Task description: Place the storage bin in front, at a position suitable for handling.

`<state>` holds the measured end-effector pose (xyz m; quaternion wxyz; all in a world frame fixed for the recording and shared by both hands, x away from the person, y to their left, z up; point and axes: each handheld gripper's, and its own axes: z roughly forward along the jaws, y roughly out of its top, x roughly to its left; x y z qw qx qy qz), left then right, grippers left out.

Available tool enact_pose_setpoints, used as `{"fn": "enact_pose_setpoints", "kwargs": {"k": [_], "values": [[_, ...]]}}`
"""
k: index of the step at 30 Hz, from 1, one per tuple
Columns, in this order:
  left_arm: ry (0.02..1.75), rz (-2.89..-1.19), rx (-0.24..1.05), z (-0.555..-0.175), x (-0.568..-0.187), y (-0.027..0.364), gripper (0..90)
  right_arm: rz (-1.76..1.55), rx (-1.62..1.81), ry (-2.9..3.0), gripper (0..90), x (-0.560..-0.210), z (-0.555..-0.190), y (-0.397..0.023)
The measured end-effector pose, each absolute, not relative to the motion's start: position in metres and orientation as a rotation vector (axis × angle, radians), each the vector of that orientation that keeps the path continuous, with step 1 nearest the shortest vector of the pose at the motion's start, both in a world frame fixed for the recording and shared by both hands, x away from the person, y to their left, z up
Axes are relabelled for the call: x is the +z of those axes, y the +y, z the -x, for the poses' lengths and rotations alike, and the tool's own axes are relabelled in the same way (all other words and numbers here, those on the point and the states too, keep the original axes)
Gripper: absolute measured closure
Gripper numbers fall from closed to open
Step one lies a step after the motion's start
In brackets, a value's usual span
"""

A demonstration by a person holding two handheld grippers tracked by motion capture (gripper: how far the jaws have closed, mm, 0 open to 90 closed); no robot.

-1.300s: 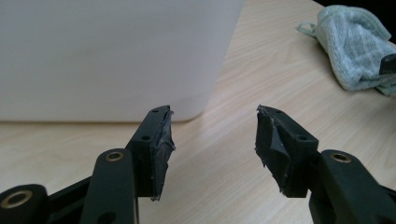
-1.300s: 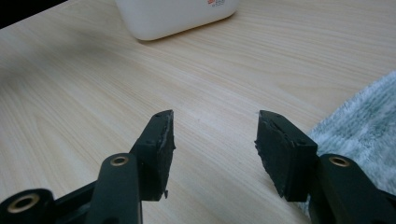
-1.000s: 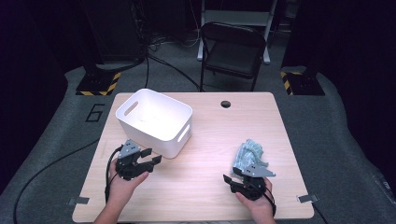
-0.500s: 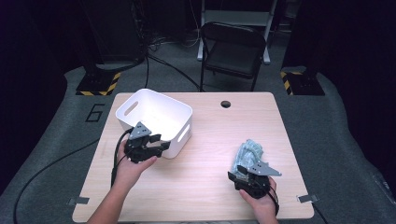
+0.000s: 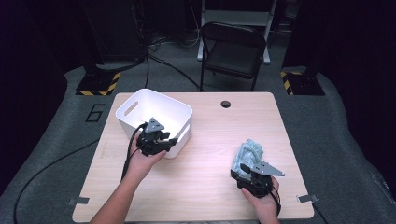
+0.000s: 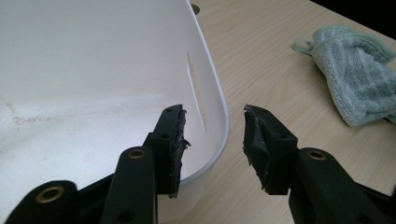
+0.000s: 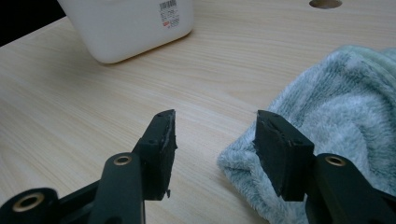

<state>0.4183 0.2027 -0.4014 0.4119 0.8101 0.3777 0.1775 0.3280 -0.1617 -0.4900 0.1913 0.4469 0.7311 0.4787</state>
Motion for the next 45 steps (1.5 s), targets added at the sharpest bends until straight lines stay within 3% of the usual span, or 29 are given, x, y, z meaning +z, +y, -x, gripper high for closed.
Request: {"fn": "enact_pose_setpoints", "kwargs": {"k": [16, 39, 45], "values": [[0.945, -2.058, 0.459, -0.424, -0.407, 0.197, 74.1, -1.278, 1.345, 2.045, 52.9, -0.491, -0.330, -0.166], [0.862, -2.080, 0.427, -0.405, -0.407, 0.185, 81.9, -1.283, 1.353, 2.066, 53.7, -0.492, -0.332, -0.168], [0.854, -2.073, 0.420, -0.398, -0.408, 0.184, 81.9, -1.254, 1.346, 2.087, 58.6, -0.491, -0.331, -0.167]]}}
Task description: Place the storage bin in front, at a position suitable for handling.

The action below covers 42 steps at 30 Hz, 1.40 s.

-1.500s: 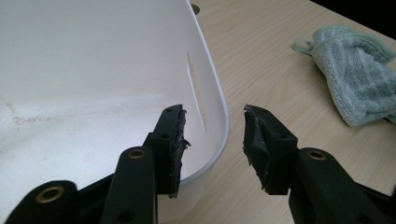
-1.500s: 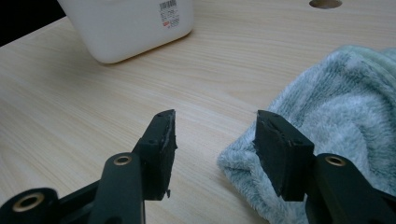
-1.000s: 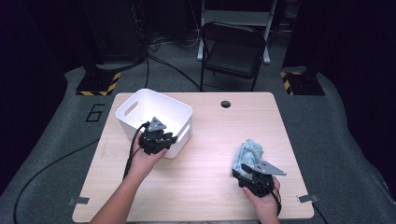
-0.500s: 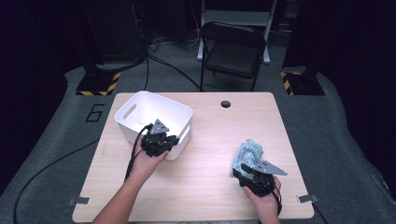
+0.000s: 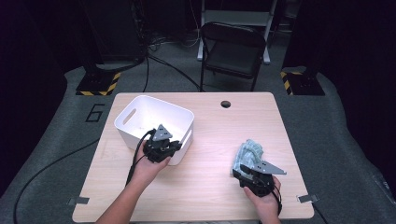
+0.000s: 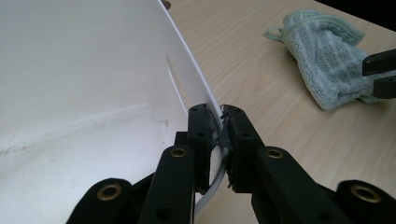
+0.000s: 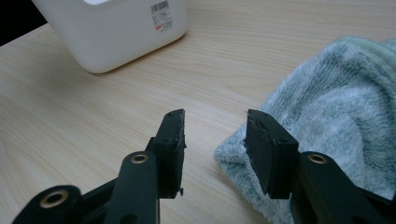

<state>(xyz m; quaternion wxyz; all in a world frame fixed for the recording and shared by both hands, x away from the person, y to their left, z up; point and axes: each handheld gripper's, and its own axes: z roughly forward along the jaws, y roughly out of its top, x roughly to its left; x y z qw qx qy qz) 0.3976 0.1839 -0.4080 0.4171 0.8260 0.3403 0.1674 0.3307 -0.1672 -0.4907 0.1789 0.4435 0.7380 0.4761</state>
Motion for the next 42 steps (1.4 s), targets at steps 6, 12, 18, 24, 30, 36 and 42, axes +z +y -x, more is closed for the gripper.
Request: {"fn": "enact_pose_setpoints", "kwargs": {"k": [6, 12, 18, 24, 30, 36, 42], "values": [[0.857, -2.057, 0.403, -0.391, -0.409, 0.181, 81.9, -1.267, 1.354, 2.075, 61.5, -0.489, -0.330, -0.168], [0.859, -2.057, 0.397, -0.387, -0.409, 0.176, 81.8, -1.281, 1.365, 2.066, 60.7, -0.489, -0.331, -0.168], [0.861, -2.039, 0.363, -0.382, -0.410, 0.174, 81.6, -1.276, 1.365, 2.065, 59.5, -0.488, -0.331, -0.167], [0.850, -2.035, 0.351, -0.376, -0.411, 0.172, 81.5, -1.266, 1.341, 2.076, 66.5, -0.486, -0.330, -0.167], [0.840, -2.039, 0.345, -0.370, -0.411, 0.169, 81.5, -1.248, 1.347, 2.061, 68.4, -0.482, -0.330, -0.170], [0.829, -2.032, 0.333, -0.365, -0.412, 0.170, 81.3, -1.282, 1.335, 2.035, 56.4, -0.481, -0.334, -0.179], [0.827, -2.017, 0.319, -0.364, -0.414, 0.171, 81.1, -1.342, 1.270, 1.995, 44.0, -0.480, -0.342, -0.198]]}}
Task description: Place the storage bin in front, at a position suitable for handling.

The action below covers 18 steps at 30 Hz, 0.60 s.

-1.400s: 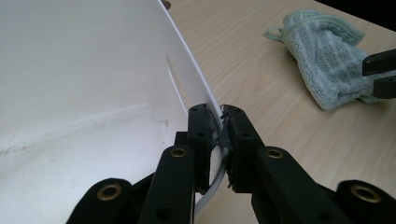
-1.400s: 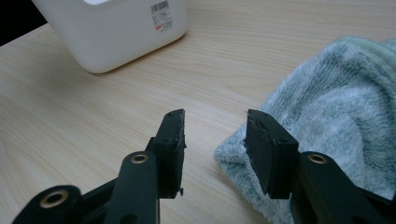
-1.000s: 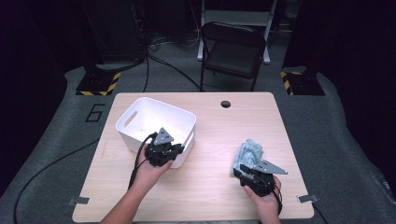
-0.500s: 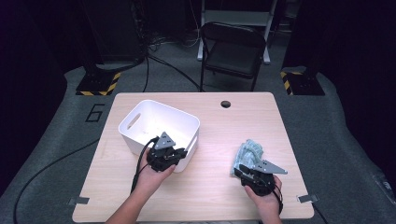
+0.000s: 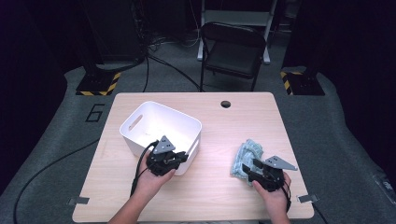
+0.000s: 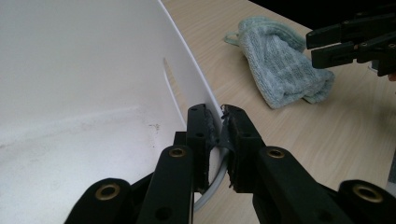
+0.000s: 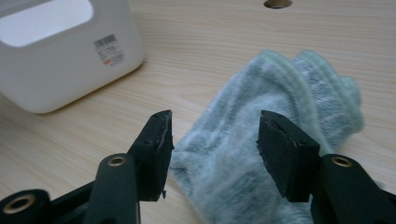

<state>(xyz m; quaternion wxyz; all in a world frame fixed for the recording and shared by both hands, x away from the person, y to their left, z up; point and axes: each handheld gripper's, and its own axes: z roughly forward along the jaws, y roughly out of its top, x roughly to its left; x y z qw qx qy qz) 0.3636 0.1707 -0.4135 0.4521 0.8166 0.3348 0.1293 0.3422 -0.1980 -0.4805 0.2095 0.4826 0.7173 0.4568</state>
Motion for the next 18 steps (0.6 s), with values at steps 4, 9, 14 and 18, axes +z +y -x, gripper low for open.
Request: {"fn": "enact_pose_setpoints", "kwargs": {"k": [4, 9, 14, 18], "values": [[0.828, -2.015, 0.319, -0.364, -0.414, 0.171, 81.0, -1.372, 1.259, 1.961, 39.7, -0.479, -0.347, -0.210], [0.829, -2.020, 0.311, -0.363, -0.413, 0.171, 80.9, -1.388, 1.247, 1.935, 36.7, -0.478, -0.357, -0.217], [0.825, -2.013, 0.319, -0.362, -0.414, 0.170, 80.7, -1.401, 1.191, 1.969, 36.9, -0.485, -0.367, -0.216], [0.817, -2.020, 0.313, -0.361, -0.414, 0.170, 80.3, -1.405, 1.180, 1.984, 36.9, -0.489, -0.372, -0.215]]}}
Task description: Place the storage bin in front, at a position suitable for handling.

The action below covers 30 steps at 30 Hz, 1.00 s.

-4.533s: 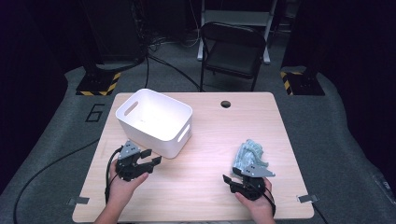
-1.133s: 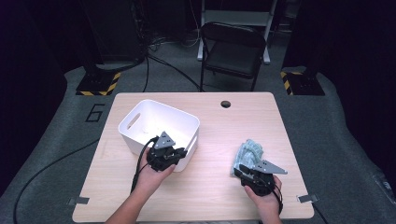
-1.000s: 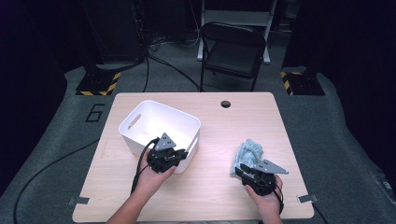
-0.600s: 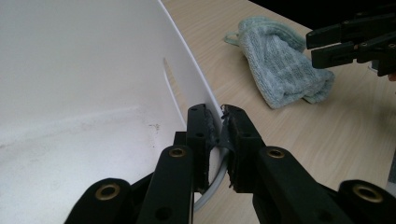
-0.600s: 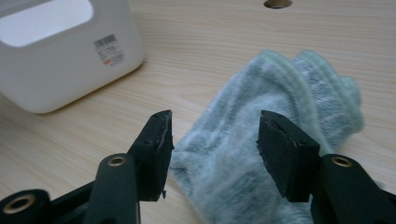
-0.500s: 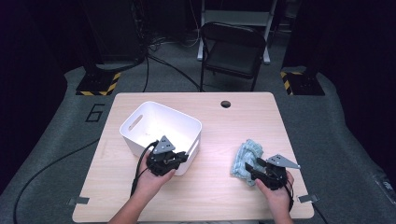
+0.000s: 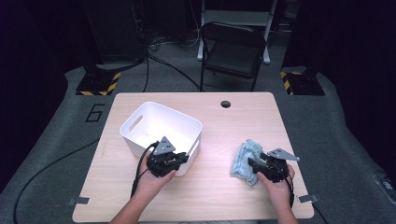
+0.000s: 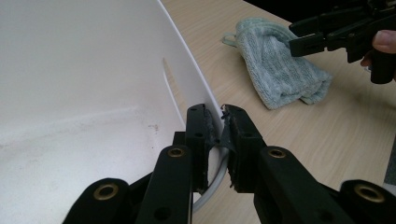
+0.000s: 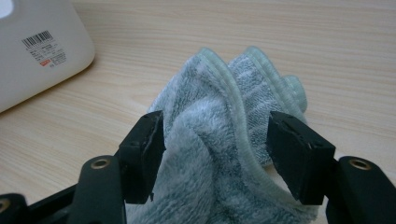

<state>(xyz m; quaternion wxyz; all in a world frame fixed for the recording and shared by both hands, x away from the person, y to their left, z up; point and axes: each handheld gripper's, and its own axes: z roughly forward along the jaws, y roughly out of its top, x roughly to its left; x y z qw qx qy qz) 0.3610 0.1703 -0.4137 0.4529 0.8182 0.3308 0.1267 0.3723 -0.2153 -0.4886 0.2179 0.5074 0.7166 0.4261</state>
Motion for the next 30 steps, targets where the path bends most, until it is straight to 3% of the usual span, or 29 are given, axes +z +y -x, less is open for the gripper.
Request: {"fn": "enact_pose_setpoints", "kwargs": {"k": [11, 30], "values": [[0.819, -1.999, 0.313, -0.358, -0.415, 0.168, 80.5, -1.429, 1.054, 2.119, 36.9, -0.511, -0.381, -0.198], [0.761, -2.018, 0.255, -0.347, -0.415, 0.156, 80.3, -1.497, 1.017, 2.147, 38.2, -0.518, -0.384, -0.199]]}}
